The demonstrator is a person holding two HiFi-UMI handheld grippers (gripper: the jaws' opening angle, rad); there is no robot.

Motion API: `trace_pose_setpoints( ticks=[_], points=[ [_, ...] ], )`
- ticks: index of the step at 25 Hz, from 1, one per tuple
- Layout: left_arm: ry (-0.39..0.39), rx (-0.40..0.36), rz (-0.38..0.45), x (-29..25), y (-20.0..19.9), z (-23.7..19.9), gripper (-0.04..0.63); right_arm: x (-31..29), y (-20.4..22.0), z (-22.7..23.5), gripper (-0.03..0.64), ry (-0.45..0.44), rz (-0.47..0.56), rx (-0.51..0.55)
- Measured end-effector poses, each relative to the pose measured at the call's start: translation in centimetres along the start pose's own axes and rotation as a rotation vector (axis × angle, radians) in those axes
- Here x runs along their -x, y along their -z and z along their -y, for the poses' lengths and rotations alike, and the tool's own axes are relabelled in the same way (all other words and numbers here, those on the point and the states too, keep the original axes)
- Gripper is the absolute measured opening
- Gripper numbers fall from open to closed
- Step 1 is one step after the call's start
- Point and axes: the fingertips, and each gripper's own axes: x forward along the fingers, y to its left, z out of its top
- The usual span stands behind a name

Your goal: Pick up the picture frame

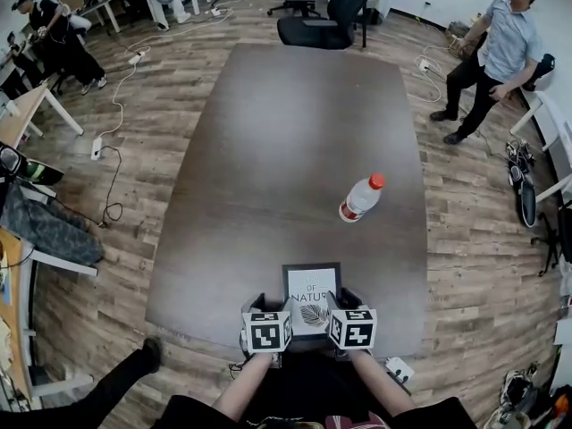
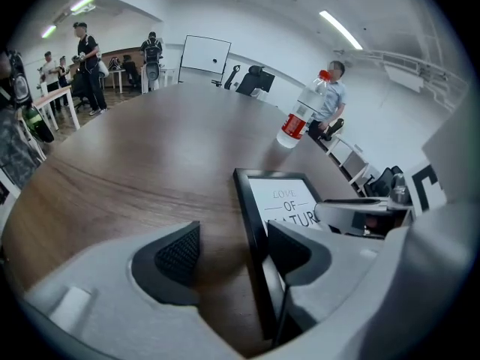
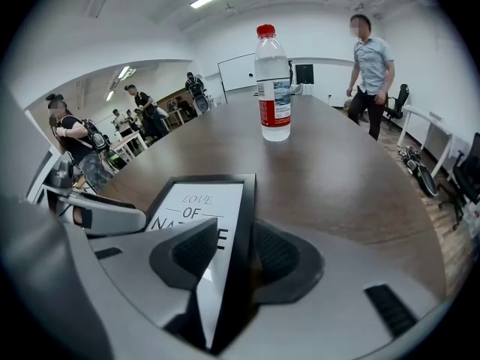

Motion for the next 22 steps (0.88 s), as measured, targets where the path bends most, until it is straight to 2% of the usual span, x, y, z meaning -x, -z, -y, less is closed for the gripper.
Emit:
trace_pose_setpoints(
  ticks=[7, 12, 14, 15, 17, 18, 22],
  points=[
    [0.006, -0.008, 0.007, 0.1, 0.2, 0.1, 0.275, 0.0, 0.2, -0.3, 0.149, -0.005, 0.005, 0.002],
    [-0.021, -0.052, -0.006, 0.2, 0.5, 0.3, 0.275, 0.1, 0.5, -0.4, 0.155, -0.003, 0.002, -0.005],
    [-0.002, -0.067, -0.024, 0.2, 1.1, 1.1, 0.273, 0.2, 0.6, -0.4, 0.15, -0.014, 0.001, -0.017],
    [0.016, -0.07, -0.032, 0.1, 1.3, 1.6, 0.259, 0.2, 0.7, -0.5, 0.15, -0.024, 0.0, -0.029],
    [0.046, -0.053, -0.039, -0.1, 1.6, 2.3, 0.143, 0.1, 0.8, -0.6, 0.147, -0.041, -0.007, -0.034],
    [0.049, -0.034, -0.036, -0.2, 1.7, 2.4, 0.109, 0.0, 0.8, -0.7, 0.146, -0.041, -0.01, -0.026],
    [0.049, 0.021, -0.03, -0.2, 1.8, 2.4, 0.106, 0.1, 1.0, -0.5, 0.138, -0.039, -0.022, -0.048]
  ],
)
